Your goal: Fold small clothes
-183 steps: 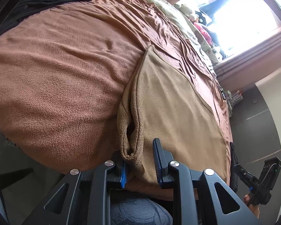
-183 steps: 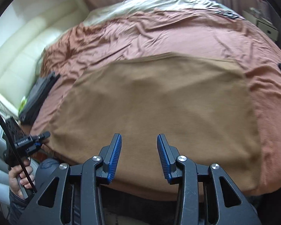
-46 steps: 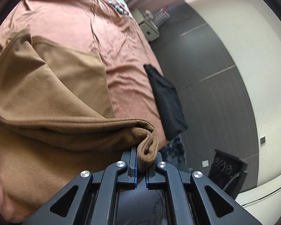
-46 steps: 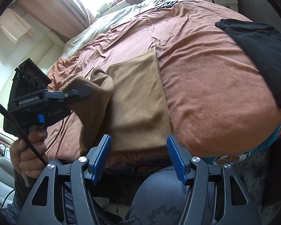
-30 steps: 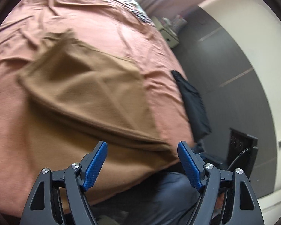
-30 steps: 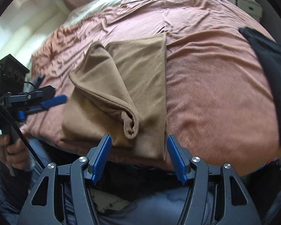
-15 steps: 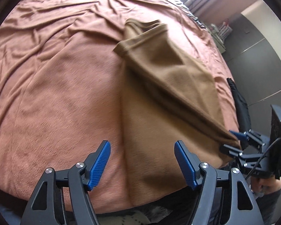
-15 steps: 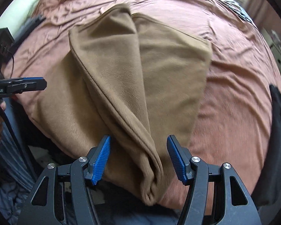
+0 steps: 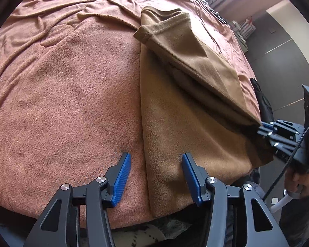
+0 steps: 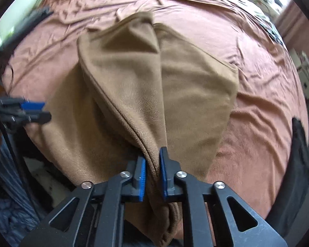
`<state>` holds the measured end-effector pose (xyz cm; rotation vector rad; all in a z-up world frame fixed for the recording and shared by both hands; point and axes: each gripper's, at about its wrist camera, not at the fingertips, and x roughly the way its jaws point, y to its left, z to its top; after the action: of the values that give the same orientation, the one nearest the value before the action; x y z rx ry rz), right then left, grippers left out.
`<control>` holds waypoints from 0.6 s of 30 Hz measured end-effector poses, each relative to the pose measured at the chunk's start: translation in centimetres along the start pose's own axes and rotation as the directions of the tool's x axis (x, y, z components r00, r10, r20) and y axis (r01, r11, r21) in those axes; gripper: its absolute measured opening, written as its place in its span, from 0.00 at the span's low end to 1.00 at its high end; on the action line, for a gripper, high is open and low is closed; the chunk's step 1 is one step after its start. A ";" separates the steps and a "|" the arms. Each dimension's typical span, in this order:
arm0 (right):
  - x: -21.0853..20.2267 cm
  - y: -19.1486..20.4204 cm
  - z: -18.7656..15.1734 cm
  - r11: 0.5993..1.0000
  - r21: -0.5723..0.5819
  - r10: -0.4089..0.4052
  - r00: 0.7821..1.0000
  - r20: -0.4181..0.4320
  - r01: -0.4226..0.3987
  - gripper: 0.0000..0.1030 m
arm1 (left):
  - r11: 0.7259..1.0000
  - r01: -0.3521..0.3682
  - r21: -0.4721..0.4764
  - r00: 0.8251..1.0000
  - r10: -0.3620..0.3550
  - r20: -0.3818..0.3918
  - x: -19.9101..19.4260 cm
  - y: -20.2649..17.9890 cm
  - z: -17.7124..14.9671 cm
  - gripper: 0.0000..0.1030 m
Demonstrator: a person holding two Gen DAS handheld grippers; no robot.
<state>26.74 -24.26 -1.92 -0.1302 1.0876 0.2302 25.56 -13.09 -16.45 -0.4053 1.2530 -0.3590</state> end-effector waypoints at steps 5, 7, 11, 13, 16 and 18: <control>-0.6 -4.4 -1.8 0.979 0.183 0.077 0.996 0.048 -0.085 0.05 | 1.000 0.011 0.009 1.000 -0.011 -0.006 0.0 0.1 -0.1 0.52; -0.3 -5.8 -2.8 0.959 0.249 0.121 0.991 0.062 -0.133 0.05 | 1.000 0.013 0.013 1.000 -0.013 -0.011 0.0 0.2 -0.1 0.52; 0.7 -7.8 -4.5 0.923 0.334 0.175 0.982 0.075 -0.190 0.05 | 1.000 0.008 0.029 1.000 -0.007 -0.018 0.3 -0.3 0.1 0.45; 1.2 -8.2 -5.0 0.913 0.355 0.186 0.979 0.077 -0.202 0.05 | 0.999 0.022 0.023 0.999 -0.022 -0.035 0.7 -0.2 0.2 0.35; 1.8 -8.5 -5.1 0.907 0.364 0.197 0.978 0.072 -0.209 0.05 | 0.999 0.040 0.028 0.998 -0.039 -0.049 1.3 -0.3 0.4 0.17; 1.8 -8.8 -5.0 0.904 0.368 0.204 0.976 0.076 -0.217 0.05 | 0.999 0.042 0.026 0.998 -0.040 -0.051 1.2 -0.1 0.5 0.12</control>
<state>25.39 -33.67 -5.92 0.3360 1.0918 0.2132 26.39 -13.72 -17.22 -0.4015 1.2890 -0.4227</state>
